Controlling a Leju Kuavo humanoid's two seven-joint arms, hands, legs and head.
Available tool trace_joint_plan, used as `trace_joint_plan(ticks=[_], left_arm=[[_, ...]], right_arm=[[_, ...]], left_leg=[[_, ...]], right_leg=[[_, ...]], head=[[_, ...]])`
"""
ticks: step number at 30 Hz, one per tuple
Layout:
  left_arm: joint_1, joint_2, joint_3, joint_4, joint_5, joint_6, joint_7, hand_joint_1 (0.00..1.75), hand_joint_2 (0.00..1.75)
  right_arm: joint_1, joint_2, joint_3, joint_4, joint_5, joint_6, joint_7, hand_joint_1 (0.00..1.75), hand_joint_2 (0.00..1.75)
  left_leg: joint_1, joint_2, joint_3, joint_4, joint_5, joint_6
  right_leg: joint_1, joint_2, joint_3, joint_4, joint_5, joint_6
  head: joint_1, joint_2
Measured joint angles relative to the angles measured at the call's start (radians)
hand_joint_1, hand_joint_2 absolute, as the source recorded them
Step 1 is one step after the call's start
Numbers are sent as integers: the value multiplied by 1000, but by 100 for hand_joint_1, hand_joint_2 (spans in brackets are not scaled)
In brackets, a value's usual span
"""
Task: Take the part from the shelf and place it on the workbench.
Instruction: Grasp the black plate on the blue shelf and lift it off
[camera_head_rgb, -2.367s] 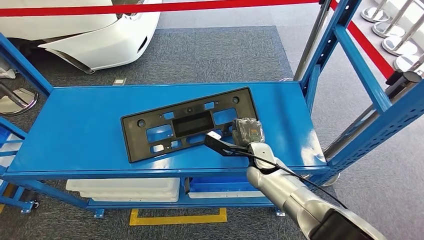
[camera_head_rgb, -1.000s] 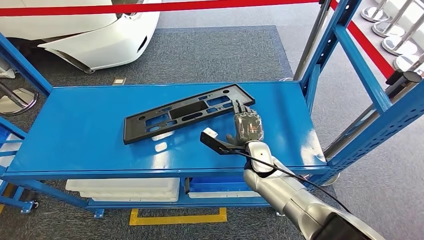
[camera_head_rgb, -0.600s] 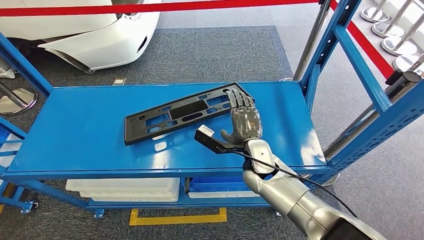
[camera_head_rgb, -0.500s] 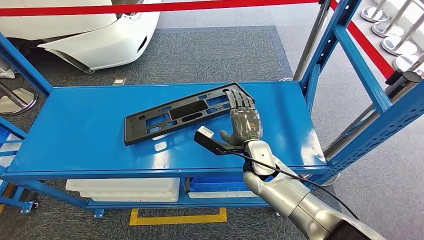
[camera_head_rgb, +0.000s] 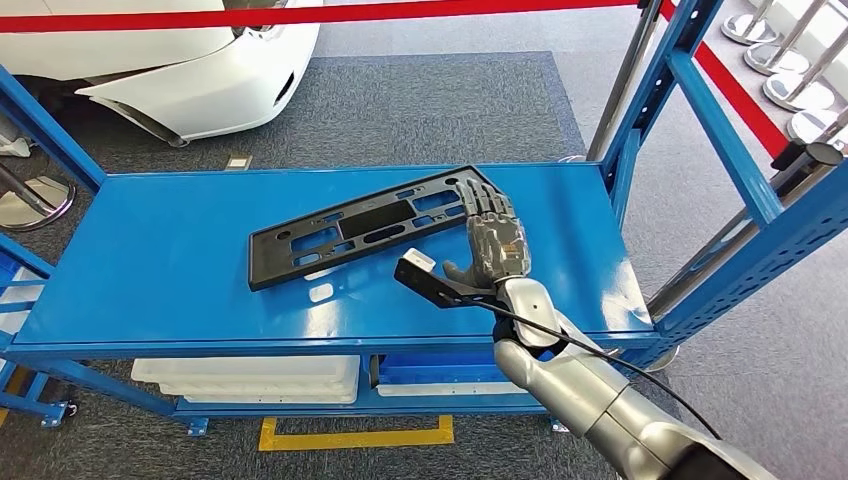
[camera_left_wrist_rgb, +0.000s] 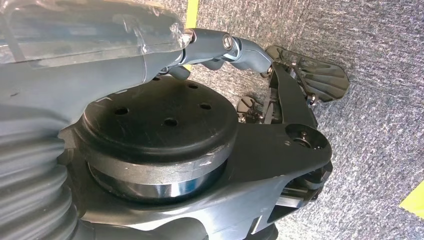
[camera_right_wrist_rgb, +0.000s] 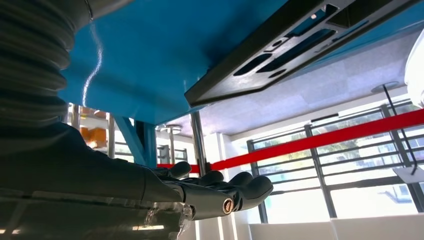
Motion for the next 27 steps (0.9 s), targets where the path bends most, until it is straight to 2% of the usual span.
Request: trace_joint_plan(ticks=[13,17,27], left_arm=[[0,0,0,0,2,0,0,0,175],[0,0,0,0,2,-8,2,0,0],[-2,0,0,0,4,-55,-25,0,0]], right_arm=[[-9,-3,-23,82,-38,-5,-25,0,175],[-21,-4,-25,121,-64,-9,-27,0,175],[-37,-5,-26,201,-77,-20,-51,0,175]], left_leg=[[0,0,0,0,0,0],[0,0,0,0,0,0],[0,0,-1,0,0,0]], right_leg=[[0,0,0,0,0,0],[0,0,0,0,0,0],[0,0,0,0,0,0]], head=[[0,0],[0,0],[1,0]])
